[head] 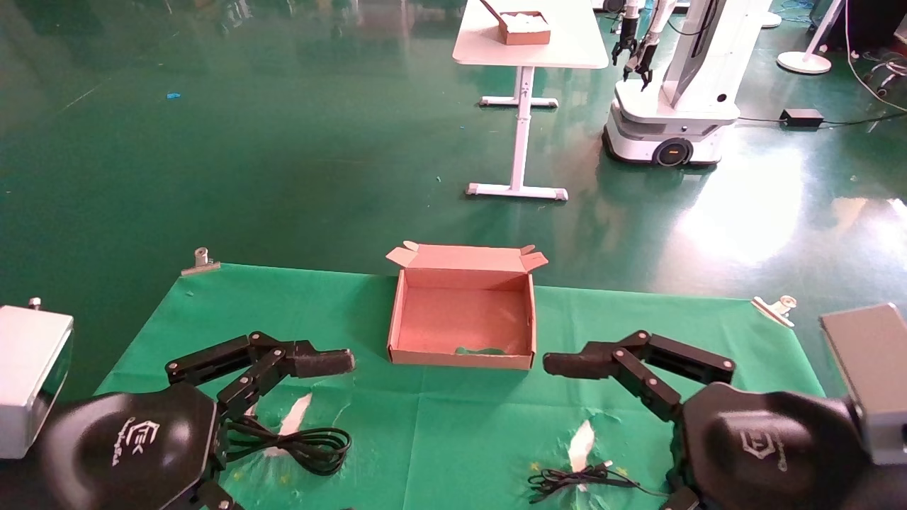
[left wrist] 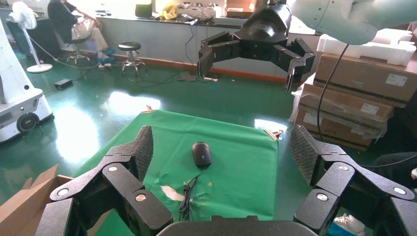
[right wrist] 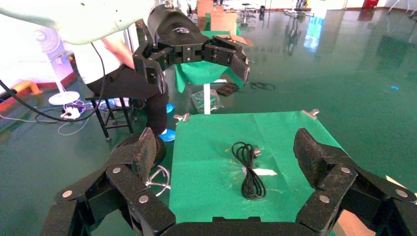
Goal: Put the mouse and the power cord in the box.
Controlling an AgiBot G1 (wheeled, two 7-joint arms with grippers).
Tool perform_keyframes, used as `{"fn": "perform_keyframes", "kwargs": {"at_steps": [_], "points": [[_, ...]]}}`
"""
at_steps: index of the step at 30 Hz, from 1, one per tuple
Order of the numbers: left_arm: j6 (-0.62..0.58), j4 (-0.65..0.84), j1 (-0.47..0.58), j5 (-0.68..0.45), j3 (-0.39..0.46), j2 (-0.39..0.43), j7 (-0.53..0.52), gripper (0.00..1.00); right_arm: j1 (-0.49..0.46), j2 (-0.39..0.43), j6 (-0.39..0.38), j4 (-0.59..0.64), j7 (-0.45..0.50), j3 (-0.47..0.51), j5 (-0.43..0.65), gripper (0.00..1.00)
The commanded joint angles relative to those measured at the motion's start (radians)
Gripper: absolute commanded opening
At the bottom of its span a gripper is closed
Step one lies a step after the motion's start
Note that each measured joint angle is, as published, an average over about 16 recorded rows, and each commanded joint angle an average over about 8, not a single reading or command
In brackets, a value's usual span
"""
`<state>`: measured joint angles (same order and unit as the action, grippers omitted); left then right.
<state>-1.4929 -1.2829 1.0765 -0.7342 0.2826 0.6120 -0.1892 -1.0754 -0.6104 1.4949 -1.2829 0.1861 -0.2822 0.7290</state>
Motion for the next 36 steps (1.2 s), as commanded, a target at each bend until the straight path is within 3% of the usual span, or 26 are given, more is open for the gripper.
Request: {"fn": "perform_keyframes", "kwargs": {"at_steps": [1, 22, 26, 31, 36], "points": [[0.0, 0.0, 0.0, 0.0, 0.0, 0.0, 0.0, 1.0, 0.0, 0.0, 0.0, 0.0, 0.0, 0.0, 0.0, 1.0], [0.0, 0.0, 0.0, 0.0, 0.0, 0.0, 0.0, 1.0, 0.002, 0.002, 0.0, 0.002, 0.002, -0.001, 0.003, 1.0], [0.002, 0.001, -0.001, -0.012, 0.005, -0.004, -0.003, 1.0, 0.007, 0.017, 0.004, -0.001, 0.006, -0.02, 0.047, 1.0], [0.009, -0.014, 0.02, -0.137, 0.053, -0.025, -0.023, 1.0, -0.013, 0.049, 0.017, -0.026, 0.017, -0.077, 0.195, 1.0], [0.022, -0.032, 0.081, -0.366, 0.135, -0.025, -0.034, 1.0, -0.078, 0.056, 0.024, -0.047, 0.047, -0.146, 0.382, 1.0]]}}
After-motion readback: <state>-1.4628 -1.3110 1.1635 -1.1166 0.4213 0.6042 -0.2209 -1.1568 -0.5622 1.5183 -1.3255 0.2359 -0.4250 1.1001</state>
